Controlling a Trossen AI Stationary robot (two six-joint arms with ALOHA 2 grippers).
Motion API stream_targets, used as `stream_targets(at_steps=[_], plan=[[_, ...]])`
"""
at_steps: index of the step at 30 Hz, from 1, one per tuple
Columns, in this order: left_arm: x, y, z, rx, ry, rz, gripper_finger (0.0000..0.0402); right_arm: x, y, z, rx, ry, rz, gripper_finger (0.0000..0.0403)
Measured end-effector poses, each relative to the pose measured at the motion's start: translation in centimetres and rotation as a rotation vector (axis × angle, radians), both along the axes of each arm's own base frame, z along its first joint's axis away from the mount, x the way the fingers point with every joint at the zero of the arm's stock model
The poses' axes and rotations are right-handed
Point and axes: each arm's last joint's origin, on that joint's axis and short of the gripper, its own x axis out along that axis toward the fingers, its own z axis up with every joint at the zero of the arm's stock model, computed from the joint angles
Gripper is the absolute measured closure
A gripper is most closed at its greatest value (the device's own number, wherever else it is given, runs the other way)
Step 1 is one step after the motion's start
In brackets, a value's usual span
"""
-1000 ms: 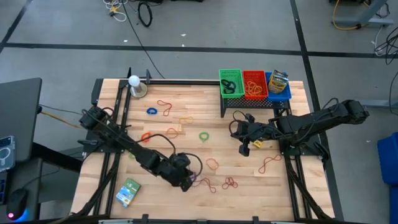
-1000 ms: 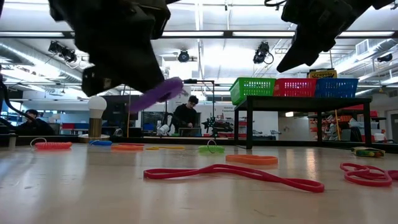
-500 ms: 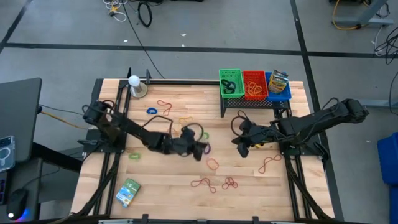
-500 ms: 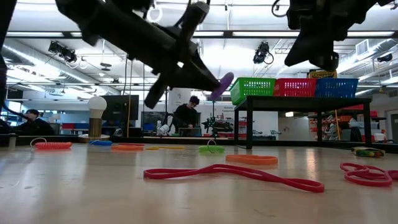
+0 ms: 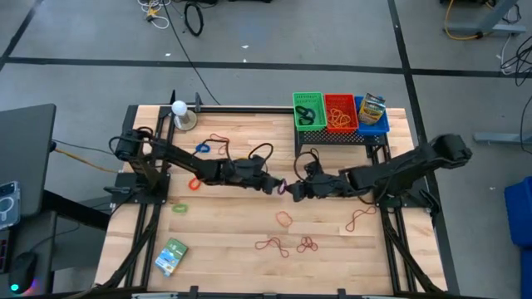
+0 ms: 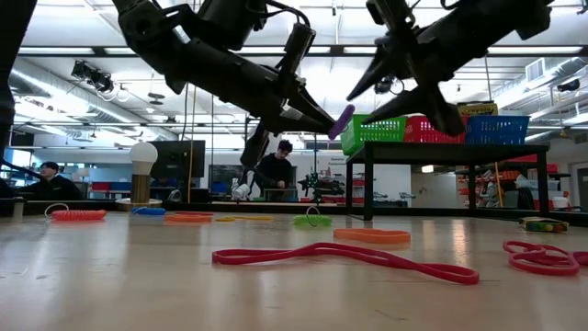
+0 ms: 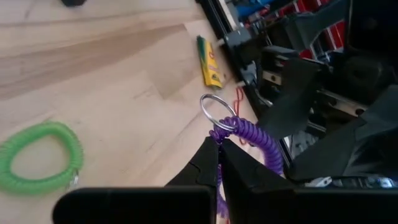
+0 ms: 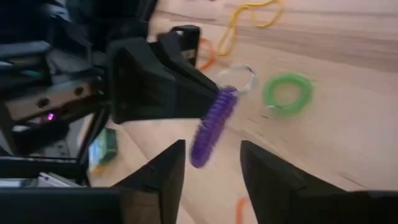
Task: Pick & Place Office Desk Supplies
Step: Put the purple spring keychain into the green bin
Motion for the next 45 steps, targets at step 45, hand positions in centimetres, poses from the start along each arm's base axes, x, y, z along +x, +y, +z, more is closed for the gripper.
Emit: stream_targets(at_steps=[45], plan=[[-4.6, 0.9, 5.2, 0.419, -0.120, -0.089, 0.0338, -5.8, -8.3, 12.4, -0.376, 0.092, -0.008, 0.0373]])
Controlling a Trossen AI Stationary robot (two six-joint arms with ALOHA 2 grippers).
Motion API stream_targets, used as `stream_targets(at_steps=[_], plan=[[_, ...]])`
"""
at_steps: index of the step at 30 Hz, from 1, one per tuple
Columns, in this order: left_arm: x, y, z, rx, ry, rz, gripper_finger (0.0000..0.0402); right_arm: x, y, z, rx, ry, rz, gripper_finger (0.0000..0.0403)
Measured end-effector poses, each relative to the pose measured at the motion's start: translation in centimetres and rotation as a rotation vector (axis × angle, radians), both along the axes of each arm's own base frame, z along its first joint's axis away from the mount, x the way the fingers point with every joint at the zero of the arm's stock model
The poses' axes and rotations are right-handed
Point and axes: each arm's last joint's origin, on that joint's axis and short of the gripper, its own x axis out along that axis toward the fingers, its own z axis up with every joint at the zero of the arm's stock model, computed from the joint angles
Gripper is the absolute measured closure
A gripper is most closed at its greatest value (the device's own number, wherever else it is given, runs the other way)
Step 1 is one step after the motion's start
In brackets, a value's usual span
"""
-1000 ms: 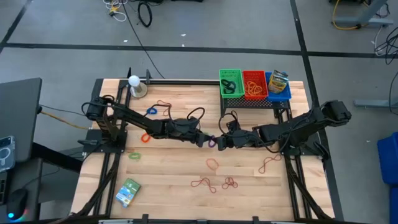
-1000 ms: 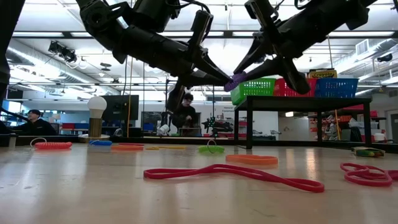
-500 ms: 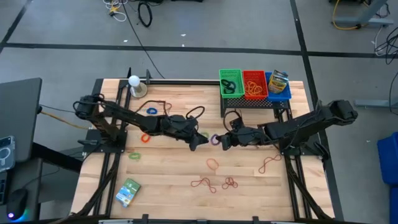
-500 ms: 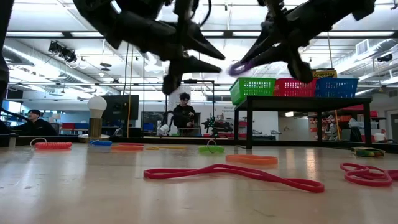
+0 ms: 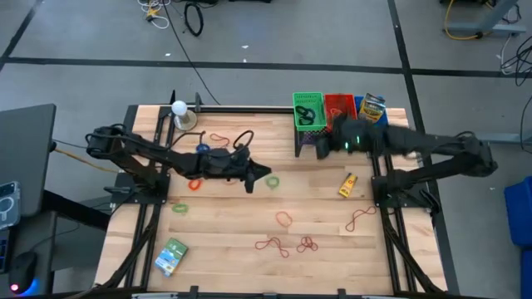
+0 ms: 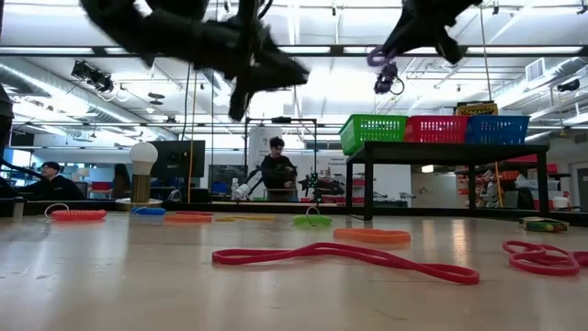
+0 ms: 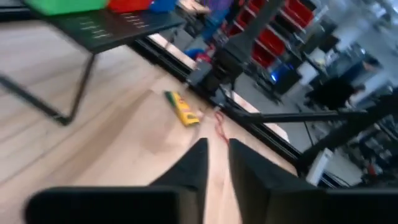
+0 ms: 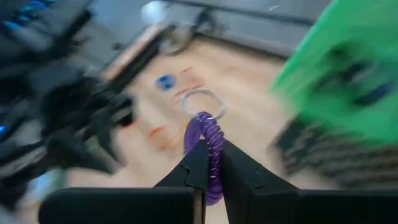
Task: Pick & Place Office Desk Supplies
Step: Put the purple spring keychain into the green bin, then put the yellow rubber band into the red bin
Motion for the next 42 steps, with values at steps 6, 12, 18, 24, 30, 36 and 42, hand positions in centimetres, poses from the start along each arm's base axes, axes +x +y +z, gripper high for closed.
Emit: stream_targets(at_steps=[6, 12, 18, 24, 30, 36, 42], plan=[[-2.3, 0.4, -3.0, -0.020, -0.076, 0.117, 0.0394, 0.5, -7.2, 2.4, -0.076, 0.163, -0.078, 0.0373], [-2.9, 0.5, -3.8, -0.032, -0.061, 0.140, 0.0393, 1.5, -14.0, -0.4, 0.038, 0.299, -0.052, 0.0373], [-2.9, 0.7, -3.9, -0.031, -0.051, 0.144, 0.0392, 2.0, -16.0, -2.7, 0.103, 0.367, -0.029, 0.0354], [-2.9, 1.4, -4.0, -0.033, -0.037, 0.153, 0.0386, 2.1, -16.2, -3.0, 0.073, 0.415, -0.054, 0.0275], [-2.9, 2.3, -4.0, -0.056, -0.045, 0.136, 0.0387, 1.7, -16.0, -2.5, 0.046, 0.414, -0.081, 0.0200], [-3.0, 2.5, -4.4, -0.048, 0.005, 0.108, 0.0393, 0.2, -14.3, 0.4, -0.032, 0.341, -0.071, 0.0205], [-2.9, 2.4, -5.0, -0.037, 0.179, 0.120, 0.0395, -0.7, -9.2, 1.2, -0.150, 0.254, 0.037, 0.0310]])
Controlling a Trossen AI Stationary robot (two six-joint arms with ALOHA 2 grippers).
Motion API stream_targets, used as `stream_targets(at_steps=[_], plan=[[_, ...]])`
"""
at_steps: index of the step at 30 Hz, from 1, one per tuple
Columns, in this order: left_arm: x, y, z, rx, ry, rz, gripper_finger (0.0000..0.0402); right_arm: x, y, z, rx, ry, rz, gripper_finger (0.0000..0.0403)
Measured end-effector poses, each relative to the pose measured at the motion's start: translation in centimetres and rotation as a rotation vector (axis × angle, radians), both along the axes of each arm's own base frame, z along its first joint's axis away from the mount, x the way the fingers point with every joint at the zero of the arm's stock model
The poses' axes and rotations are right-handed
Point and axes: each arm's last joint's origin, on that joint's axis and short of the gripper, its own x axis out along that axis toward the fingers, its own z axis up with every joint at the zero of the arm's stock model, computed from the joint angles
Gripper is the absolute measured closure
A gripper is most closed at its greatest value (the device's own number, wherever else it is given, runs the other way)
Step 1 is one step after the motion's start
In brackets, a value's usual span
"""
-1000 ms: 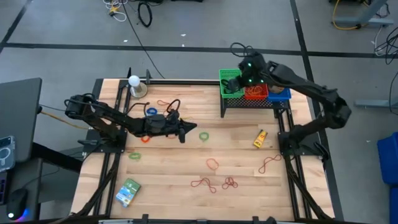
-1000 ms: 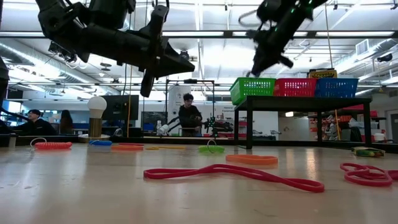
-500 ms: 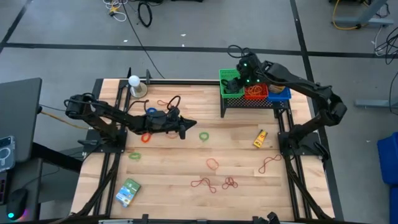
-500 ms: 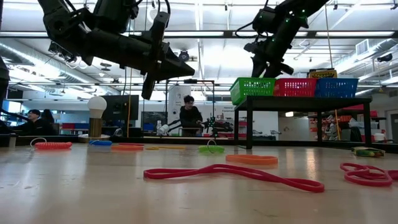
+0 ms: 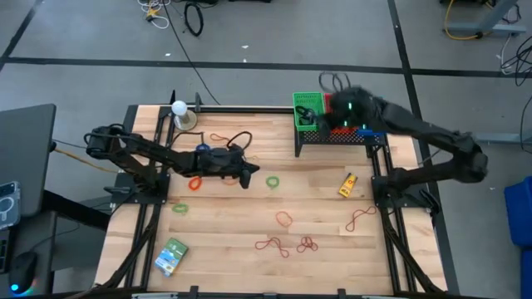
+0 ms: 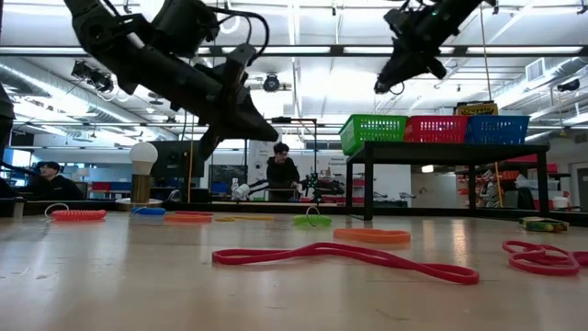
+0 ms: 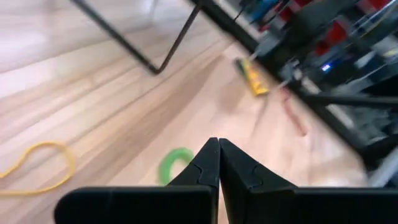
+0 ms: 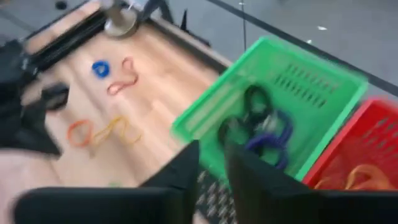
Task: Pick & Place Office Desk Supplies
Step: Put the yellow rubber band into the red bin
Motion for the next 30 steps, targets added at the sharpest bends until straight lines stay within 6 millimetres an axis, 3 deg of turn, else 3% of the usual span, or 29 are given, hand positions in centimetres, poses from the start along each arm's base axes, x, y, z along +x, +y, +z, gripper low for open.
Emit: stream_targets(at_steps=[3, 5, 10, 14, 22, 30], plan=[[0.3, -0.1, 0.1, 0.001, 0.085, 0.015, 0.0395, -0.3, 2.9, -1.5, -0.010, -0.024, 0.034, 0.0375], [0.5, -0.1, 0.2, -0.010, 0.144, 0.029, 0.0394, -0.4, 4.7, -2.2, -0.018, -0.048, 0.066, 0.0394], [0.8, 0.4, 1.1, 0.032, 0.308, 0.136, 0.0375, -0.6, 9.1, -3.9, -0.050, -0.016, 0.146, 0.0385], [0.9, 2.2, 1.5, -0.020, 0.369, 0.157, 0.0341, -0.4, 11.5, -4.7, -0.063, -0.005, 0.204, 0.0397], [-0.4, 6.5, -0.5, -0.093, 0.515, 0.222, 0.0270, -0.2, 13.0, -4.8, -0.079, -0.045, 0.229, 0.0391], [-0.2, 7.4, -2.7, -0.048, 0.626, 0.153, 0.0259, -0.1, 13.0, -4.8, -0.087, -0.053, 0.233, 0.0397]])
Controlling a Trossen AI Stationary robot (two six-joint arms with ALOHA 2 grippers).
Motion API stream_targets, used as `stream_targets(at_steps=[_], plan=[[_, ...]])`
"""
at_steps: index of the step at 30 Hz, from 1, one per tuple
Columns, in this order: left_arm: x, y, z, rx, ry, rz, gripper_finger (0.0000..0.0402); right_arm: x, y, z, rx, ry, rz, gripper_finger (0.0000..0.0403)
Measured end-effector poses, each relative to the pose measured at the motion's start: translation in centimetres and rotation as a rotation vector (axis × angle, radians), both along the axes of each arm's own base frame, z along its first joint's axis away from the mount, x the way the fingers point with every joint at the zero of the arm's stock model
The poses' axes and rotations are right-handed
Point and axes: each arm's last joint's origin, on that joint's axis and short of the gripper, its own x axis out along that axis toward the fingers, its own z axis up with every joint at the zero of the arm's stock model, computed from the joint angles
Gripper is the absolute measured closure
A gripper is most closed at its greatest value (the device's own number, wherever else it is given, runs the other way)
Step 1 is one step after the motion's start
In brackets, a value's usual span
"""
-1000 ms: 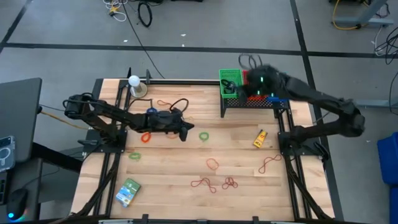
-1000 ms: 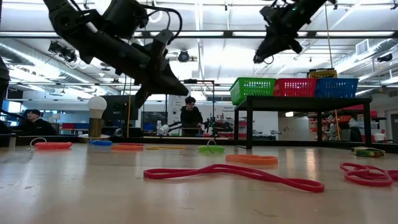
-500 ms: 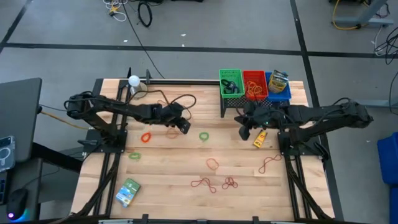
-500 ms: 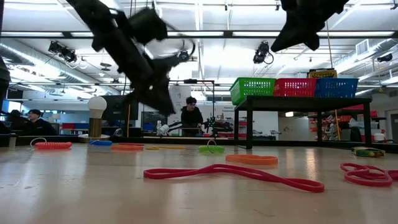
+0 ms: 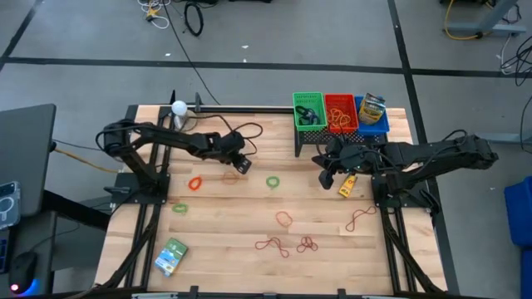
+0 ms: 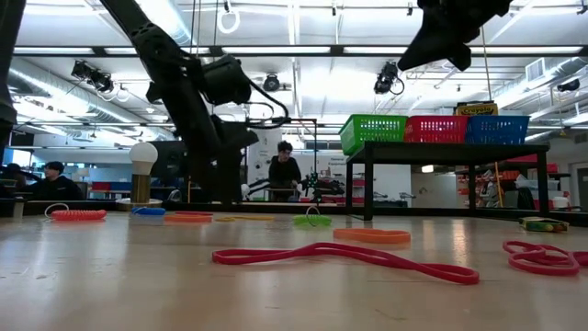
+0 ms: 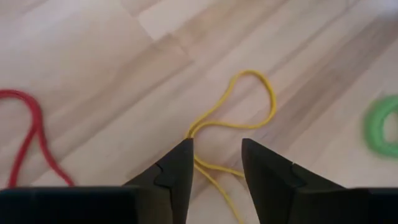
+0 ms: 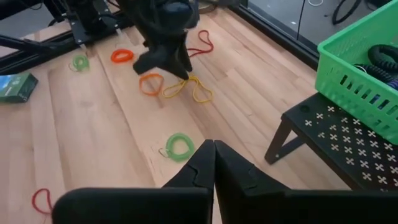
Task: Pick & Place Office Desk Supplies
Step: Put the yellow rubber band into the red bin
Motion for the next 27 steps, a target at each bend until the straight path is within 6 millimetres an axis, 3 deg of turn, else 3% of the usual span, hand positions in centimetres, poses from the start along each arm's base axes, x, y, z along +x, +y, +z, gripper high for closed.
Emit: stream_targets(at_steps=[9, 13, 22, 27], plan=[[0.3, 0.4, -2.2, 0.058, 0.098, 0.026, 0.0266, 0.0, 0.0, 0.1, -0.008, -0.011, -0.012, 0.0392], [0.4, 0.3, -2.8, 0.050, 0.120, 0.010, 0.0287, 0.1, 0.0, 0.2, -0.007, -0.021, -0.011, 0.0392], [0.6, -0.4, -2.3, 0.073, 0.109, -0.052, 0.0389, 0.3, 0.0, 0.4, -0.021, -0.041, -0.004, 0.0392], [0.8, -2.0, -0.7, 0.128, 0.074, -0.151, 0.0396, 0.2, 0.3, 0.4, -0.018, -0.041, 0.008, 0.0392]])
